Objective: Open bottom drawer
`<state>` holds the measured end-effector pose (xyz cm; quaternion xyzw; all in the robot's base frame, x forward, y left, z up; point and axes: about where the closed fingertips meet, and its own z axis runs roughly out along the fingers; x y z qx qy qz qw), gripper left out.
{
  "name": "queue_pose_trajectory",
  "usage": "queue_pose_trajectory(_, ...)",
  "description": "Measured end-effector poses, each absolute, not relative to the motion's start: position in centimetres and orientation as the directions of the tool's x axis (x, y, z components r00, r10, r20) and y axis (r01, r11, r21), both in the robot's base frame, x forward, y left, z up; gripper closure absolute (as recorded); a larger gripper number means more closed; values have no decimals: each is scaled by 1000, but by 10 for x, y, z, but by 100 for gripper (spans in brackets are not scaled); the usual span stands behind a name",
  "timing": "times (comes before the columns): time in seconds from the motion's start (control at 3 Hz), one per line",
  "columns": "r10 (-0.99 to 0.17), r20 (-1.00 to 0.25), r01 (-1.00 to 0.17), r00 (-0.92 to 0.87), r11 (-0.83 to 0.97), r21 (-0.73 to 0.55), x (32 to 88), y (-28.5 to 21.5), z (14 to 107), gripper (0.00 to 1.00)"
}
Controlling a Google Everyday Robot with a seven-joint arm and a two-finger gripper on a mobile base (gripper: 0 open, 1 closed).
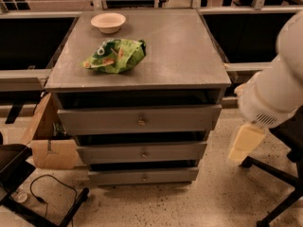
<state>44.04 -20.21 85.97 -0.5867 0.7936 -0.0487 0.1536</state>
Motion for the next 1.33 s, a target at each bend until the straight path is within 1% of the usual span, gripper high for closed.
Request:
queue_pose_trajectory(0.33, -965, -109, -922, -237, 259, -288, 444, -186, 756, 0)
queue_pose_trajectory(0.67, -975, -68, -925, -213, 224, -308, 450, -177, 693, 0)
queue_pose_trajectory(1.33, -976, -55, -917, -210, 216, -335, 453, -176, 687, 0)
